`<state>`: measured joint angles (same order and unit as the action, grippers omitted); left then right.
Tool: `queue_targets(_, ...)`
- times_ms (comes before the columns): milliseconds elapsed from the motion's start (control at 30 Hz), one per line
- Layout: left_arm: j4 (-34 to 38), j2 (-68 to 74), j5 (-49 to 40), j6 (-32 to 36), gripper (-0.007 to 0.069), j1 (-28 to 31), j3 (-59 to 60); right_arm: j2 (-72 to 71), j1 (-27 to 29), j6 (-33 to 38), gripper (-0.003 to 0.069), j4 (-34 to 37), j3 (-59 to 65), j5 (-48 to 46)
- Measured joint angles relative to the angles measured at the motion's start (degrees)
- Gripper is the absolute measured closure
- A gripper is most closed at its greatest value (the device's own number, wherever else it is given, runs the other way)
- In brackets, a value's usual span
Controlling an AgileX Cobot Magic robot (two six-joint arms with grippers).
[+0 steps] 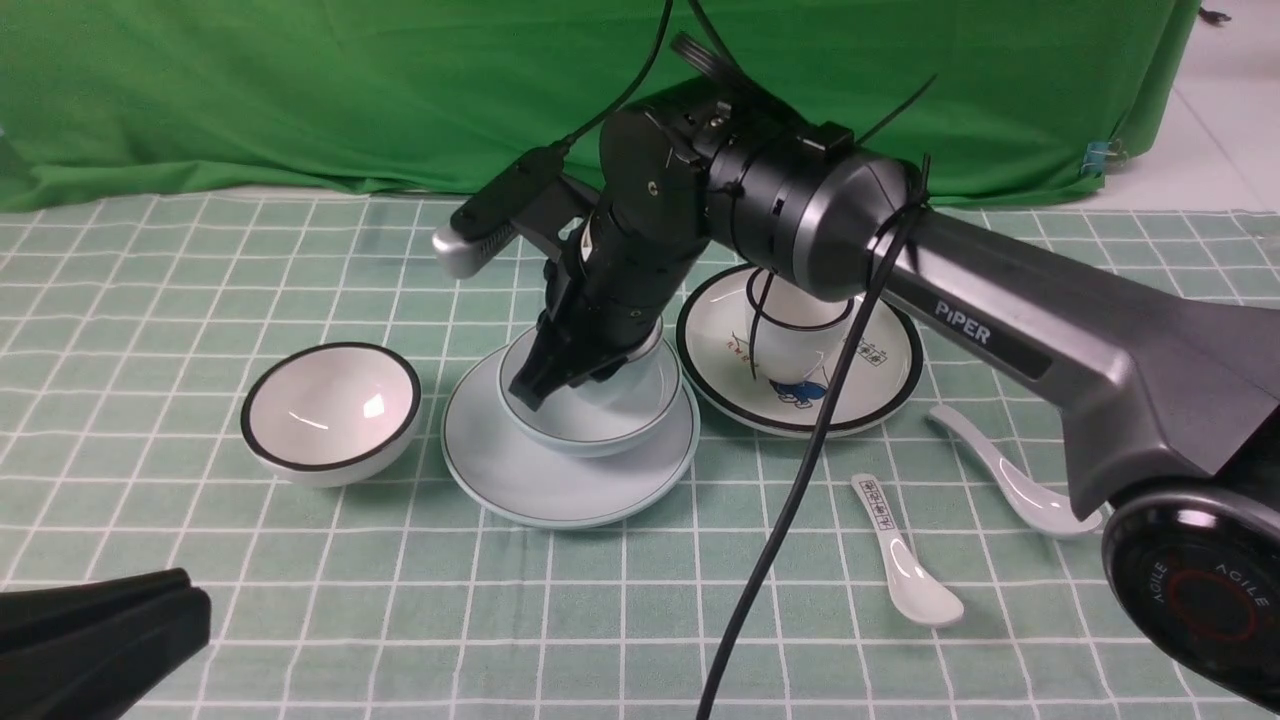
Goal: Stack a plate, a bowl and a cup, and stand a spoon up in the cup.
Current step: Use the right arm to put the blue teacup into the blue rice bowl in the middle
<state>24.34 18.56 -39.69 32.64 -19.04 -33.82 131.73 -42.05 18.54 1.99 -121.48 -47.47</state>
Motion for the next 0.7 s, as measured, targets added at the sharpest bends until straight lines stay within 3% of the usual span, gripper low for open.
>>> queue_targets(100,0.0,0.0,0.1,0.0,0.0608,0.0,0.0,0.1,0.0,0.0,0.055,0.1,0.0,0.0)
queue_targets(200,0.0,0.0,0.2,0.0,0.0608,0.0,0.0,0.2,0.0,-0.1,0.0482,0.1,0.0,0.0)
queue_targets(333,0.0,0.0,0.3,0.0,0.0608,0.0,0.0,0.2,-0.1,-0.5,0.0307,0.1,0.0,0.0)
queue_targets(433,0.0,0.0,0.3,0.0,0.0608,0.0,0.0,-0.4,-0.1,-0.8,0.0243,0.1,0.0,-1.0)
queue_targets(700,0.0,0.0,0.3,0.0,0.0608,0.0,0.0,-10.4,-0.1,-1.1,0.0218,-0.8,0.0,-9.5)
